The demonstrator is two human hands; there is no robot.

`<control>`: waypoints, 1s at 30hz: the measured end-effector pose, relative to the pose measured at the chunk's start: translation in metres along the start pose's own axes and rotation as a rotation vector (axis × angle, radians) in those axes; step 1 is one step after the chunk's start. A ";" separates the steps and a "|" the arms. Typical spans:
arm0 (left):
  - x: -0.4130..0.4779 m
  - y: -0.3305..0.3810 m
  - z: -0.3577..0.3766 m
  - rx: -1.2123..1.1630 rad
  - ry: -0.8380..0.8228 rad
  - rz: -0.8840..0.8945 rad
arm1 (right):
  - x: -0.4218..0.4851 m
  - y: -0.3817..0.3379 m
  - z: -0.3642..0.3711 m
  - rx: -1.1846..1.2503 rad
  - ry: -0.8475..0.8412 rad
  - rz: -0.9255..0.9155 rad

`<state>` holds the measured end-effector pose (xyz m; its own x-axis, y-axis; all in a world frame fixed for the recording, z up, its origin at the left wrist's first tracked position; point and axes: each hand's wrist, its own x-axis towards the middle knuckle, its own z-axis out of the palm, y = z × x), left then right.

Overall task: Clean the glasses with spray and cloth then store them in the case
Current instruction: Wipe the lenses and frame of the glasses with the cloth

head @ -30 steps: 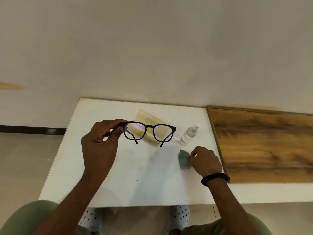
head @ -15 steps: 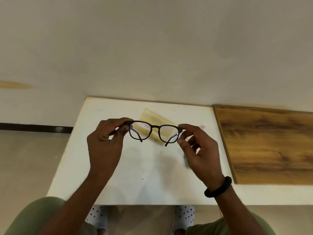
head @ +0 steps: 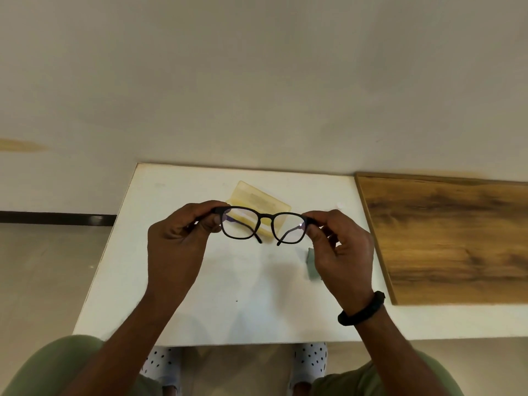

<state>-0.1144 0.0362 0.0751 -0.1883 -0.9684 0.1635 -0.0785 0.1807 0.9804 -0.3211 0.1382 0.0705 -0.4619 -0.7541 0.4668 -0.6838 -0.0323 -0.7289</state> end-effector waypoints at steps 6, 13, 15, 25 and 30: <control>0.001 0.008 0.003 -0.278 -0.028 -0.144 | -0.002 -0.001 0.001 0.005 0.003 0.027; 0.003 0.004 -0.001 -0.356 -0.085 -0.207 | -0.003 -0.002 0.004 0.002 -0.050 0.055; 0.003 0.003 -0.002 -0.350 -0.087 -0.202 | -0.003 -0.002 0.005 0.003 -0.049 0.059; 0.002 -0.005 -0.001 -0.072 0.003 -0.141 | -0.001 -0.002 0.006 0.224 -0.035 0.211; 0.002 -0.008 0.002 0.027 -0.039 -0.086 | 0.000 -0.009 0.004 0.435 -0.015 0.336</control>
<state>-0.1162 0.0327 0.0673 -0.2173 -0.9733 0.0736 -0.1222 0.1019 0.9873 -0.3129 0.1354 0.0746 -0.6042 -0.7790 0.1674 -0.2020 -0.0534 -0.9779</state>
